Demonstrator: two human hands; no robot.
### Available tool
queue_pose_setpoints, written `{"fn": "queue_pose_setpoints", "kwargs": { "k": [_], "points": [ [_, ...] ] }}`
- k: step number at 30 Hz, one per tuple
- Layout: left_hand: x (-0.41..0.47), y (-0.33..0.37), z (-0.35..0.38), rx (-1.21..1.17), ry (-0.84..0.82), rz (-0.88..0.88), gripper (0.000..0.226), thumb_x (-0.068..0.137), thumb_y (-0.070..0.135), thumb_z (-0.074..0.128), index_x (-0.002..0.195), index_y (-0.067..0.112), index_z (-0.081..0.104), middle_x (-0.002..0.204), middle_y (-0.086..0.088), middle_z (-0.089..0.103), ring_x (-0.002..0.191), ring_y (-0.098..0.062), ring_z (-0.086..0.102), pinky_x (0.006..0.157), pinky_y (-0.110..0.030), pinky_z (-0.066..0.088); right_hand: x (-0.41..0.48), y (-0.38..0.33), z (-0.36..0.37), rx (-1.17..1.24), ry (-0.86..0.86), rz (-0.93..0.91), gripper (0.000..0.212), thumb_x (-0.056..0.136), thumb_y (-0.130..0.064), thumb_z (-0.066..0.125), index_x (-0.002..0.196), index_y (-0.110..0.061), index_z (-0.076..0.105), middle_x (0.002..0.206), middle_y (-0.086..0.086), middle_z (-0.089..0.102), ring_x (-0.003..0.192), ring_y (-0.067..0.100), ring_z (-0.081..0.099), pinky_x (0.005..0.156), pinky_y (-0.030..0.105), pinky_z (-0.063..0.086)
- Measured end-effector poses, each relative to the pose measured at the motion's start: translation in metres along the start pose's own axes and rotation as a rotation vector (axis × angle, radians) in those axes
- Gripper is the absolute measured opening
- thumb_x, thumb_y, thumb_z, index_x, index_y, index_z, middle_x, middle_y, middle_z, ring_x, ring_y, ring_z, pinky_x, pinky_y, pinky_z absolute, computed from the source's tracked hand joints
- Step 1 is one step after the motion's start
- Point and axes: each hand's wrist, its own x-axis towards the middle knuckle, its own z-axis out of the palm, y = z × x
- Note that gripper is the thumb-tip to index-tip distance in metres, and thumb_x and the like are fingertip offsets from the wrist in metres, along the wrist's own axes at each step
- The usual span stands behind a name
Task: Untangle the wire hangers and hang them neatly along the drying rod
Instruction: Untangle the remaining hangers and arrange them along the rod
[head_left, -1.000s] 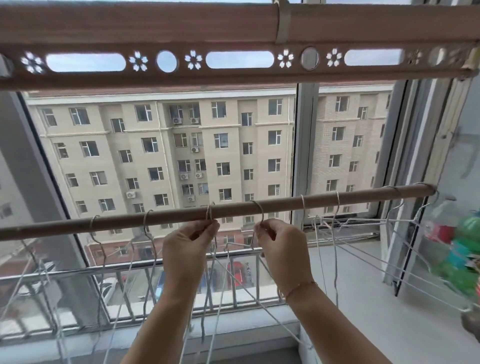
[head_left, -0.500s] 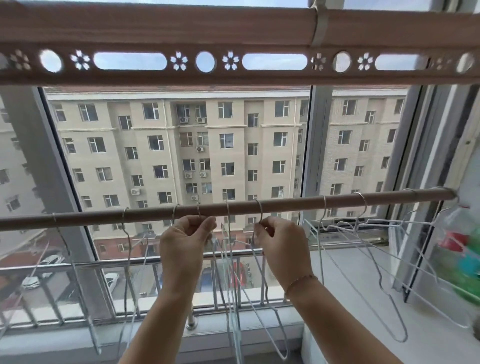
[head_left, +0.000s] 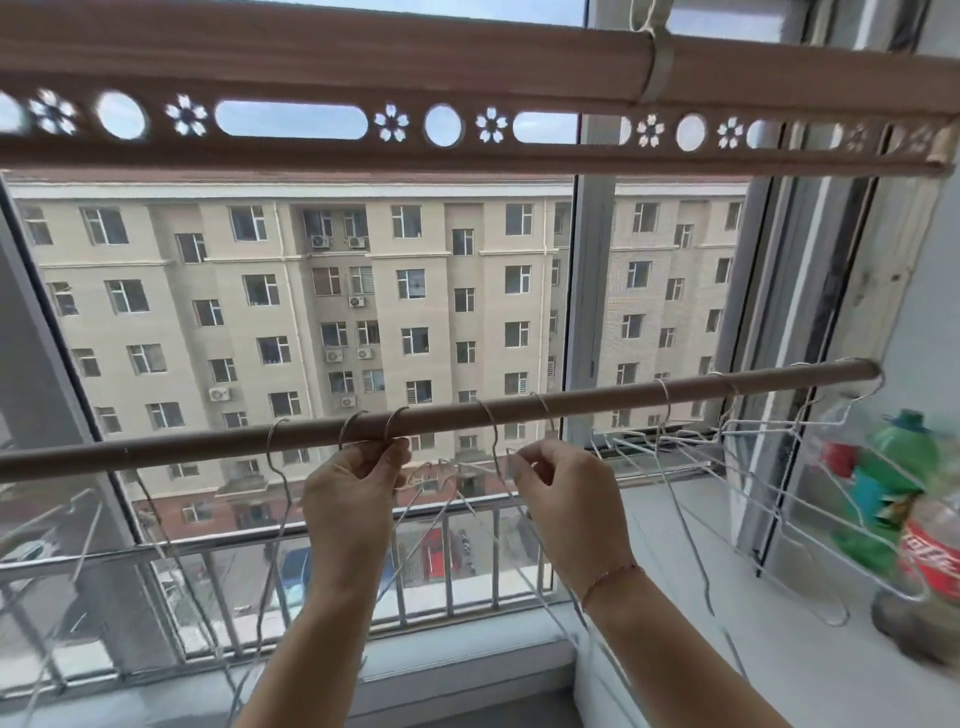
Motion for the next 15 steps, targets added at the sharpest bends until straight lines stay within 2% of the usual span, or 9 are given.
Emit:
{"fn": "queue_pose_setpoints", "kwargs": {
  "k": [5, 11, 13, 15],
  "points": [
    [0.004, 0.0, -0.012, -0.007, 0.046, 0.0, 0.002, 0.078, 0.021, 0.073, 0.079, 0.019, 0.074, 0.071, -0.005, 0.075, 0.06, -0.011, 0.066, 0.057, -0.016, 0.053, -0.006, -0.018, 0.004, 0.036, 0.001, -0.035, 0.014, 0.085, -0.031, 0.063, 0.081, -0.019, 0.069, 0.066, -0.007, 0.068, 0.063, 0.008, 0.064, 0.066, 0.031, 0.057],
    [0.005, 0.006, -0.033, 0.053, 0.097, 0.029, 0.005, 0.08, 0.021, 0.072, 0.08, 0.016, 0.074, 0.069, -0.008, 0.072, 0.06, -0.019, 0.063, 0.067, -0.037, 0.054, -0.015, -0.039, 0.026, 0.115, -0.05, -0.036, 0.015, 0.086, -0.03, 0.063, 0.082, -0.017, 0.069, 0.068, -0.002, 0.069, 0.065, 0.014, 0.066, 0.068, 0.037, 0.057],
    [0.002, 0.009, -0.044, 0.106, 0.125, 0.075, 0.002, 0.079, 0.023, 0.073, 0.08, 0.024, 0.073, 0.07, -0.002, 0.073, 0.064, -0.017, 0.066, 0.069, -0.035, 0.055, -0.022, -0.049, 0.039, 0.144, -0.087, -0.047, 0.016, 0.086, -0.031, 0.063, 0.082, -0.017, 0.069, 0.067, -0.003, 0.069, 0.064, 0.014, 0.066, 0.067, 0.037, 0.057],
    [-0.003, 0.014, -0.056, 0.139, 0.136, 0.136, 0.008, 0.076, 0.028, 0.073, 0.083, 0.03, 0.07, 0.074, 0.005, 0.073, 0.069, -0.012, 0.069, 0.069, -0.026, 0.055, -0.029, -0.058, 0.053, 0.168, -0.119, -0.058, 0.017, 0.085, -0.032, 0.063, 0.082, -0.017, 0.069, 0.066, -0.004, 0.068, 0.062, 0.014, 0.065, 0.066, 0.036, 0.057]
  ]
}}
